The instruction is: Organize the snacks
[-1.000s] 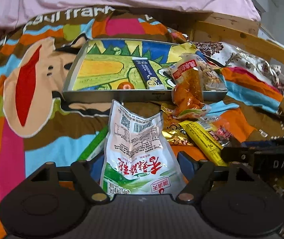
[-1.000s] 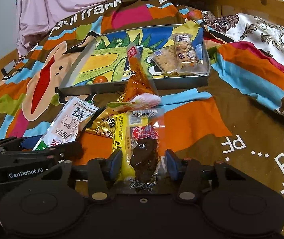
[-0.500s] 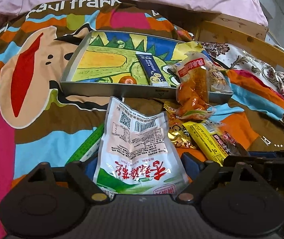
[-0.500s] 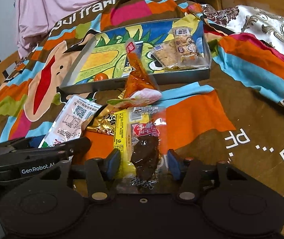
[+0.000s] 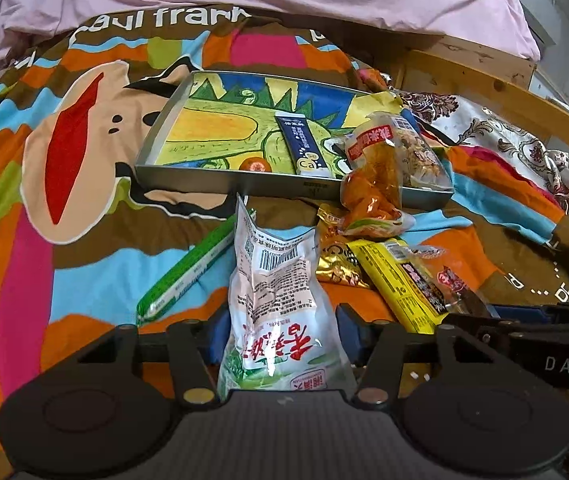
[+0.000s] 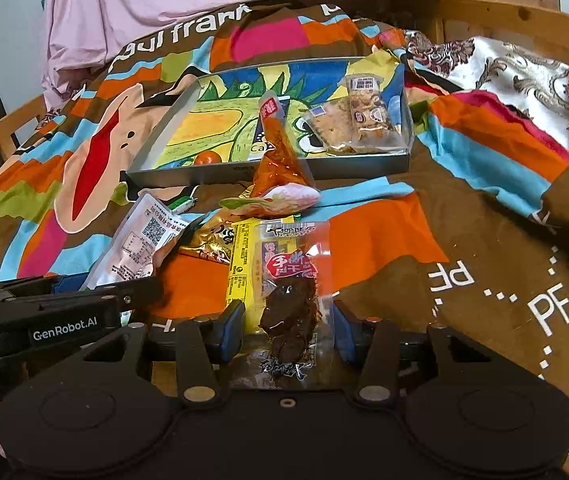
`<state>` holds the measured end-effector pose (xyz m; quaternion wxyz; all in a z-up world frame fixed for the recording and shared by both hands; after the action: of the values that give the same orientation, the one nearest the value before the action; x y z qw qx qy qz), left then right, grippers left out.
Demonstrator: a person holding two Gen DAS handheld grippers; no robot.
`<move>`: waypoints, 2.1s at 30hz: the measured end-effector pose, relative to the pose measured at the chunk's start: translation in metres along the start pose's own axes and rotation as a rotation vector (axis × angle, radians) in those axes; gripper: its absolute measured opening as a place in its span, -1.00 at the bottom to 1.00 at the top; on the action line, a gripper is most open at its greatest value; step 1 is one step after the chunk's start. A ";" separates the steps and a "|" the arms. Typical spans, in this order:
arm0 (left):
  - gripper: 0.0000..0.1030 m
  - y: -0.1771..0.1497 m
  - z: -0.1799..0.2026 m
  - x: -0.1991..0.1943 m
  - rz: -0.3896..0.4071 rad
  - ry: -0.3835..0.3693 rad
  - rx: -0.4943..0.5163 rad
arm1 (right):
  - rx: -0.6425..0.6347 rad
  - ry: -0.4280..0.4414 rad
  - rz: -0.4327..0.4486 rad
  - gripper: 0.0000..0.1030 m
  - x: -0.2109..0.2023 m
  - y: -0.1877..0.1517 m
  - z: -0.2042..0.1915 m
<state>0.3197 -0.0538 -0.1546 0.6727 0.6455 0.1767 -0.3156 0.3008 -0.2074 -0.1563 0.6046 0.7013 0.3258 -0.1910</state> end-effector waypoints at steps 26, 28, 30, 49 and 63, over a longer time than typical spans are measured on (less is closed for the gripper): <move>0.07 -0.003 0.007 0.000 -0.012 0.006 0.012 | -0.100 -0.039 0.001 -0.07 0.003 -0.008 -0.008; 0.06 -0.004 0.005 -0.005 -0.013 0.003 -0.011 | -0.152 -0.065 0.028 -0.07 -0.004 -0.007 -0.012; 0.06 -0.006 0.002 -0.013 0.001 -0.014 -0.058 | -0.206 -0.082 0.061 -0.07 -0.011 -0.006 -0.017; 0.06 0.015 0.007 -0.099 0.183 0.024 -0.086 | -0.264 -0.044 0.395 -0.07 -0.096 0.022 -0.037; 0.06 0.034 0.014 -0.137 0.250 0.074 -0.075 | -0.224 0.003 0.504 -0.07 -0.126 0.036 -0.034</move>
<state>0.2389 -0.0416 -0.0393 0.7234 0.6482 0.1310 -0.1985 0.2307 -0.2049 -0.0404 0.7064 0.6893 0.1610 0.0039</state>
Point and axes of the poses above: each gripper's, at about its wrist camera, not at the fingertips, and x roughly the way its jaws point, z to its right, y to its top, the point moved 9 cm from there along x, roughly the way its jaws point, and after that the axes turned 2 degrees about y, right-handed, at the moved point
